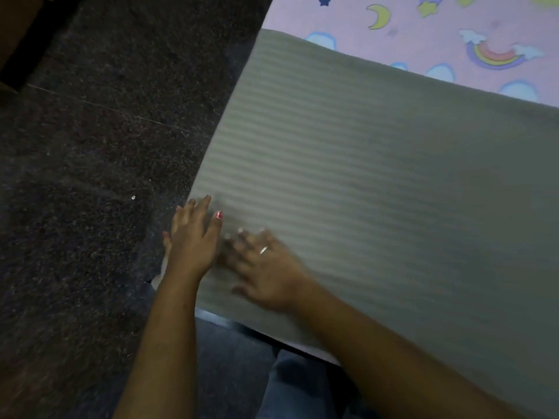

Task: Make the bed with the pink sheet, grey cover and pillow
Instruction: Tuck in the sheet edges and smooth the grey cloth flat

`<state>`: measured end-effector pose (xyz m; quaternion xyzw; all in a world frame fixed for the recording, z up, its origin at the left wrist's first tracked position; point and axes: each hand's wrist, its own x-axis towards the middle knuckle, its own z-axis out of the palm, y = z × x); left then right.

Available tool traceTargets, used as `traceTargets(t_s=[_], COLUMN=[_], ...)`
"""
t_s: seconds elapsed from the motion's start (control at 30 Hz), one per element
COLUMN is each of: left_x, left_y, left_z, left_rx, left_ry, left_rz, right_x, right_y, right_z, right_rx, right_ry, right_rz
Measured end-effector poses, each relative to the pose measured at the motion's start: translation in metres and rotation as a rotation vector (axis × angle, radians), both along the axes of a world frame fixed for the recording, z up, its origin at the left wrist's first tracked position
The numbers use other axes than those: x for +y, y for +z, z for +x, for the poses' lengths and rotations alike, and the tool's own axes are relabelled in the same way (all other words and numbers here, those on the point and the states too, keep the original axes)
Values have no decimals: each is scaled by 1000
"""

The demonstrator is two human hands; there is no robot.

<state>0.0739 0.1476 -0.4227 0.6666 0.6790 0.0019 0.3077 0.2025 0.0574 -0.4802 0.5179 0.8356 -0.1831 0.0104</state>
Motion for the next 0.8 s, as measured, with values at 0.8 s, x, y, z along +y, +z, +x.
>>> traceTargets(t_s=[0.8], left_x=[-306], left_y=[-31], left_z=[139], left_rx=[99], left_ry=[-653], left_rz=[102], right_x=[-311], right_y=[10], right_z=[177], right_rx=[34], right_ry=[0], right_rz=[260])
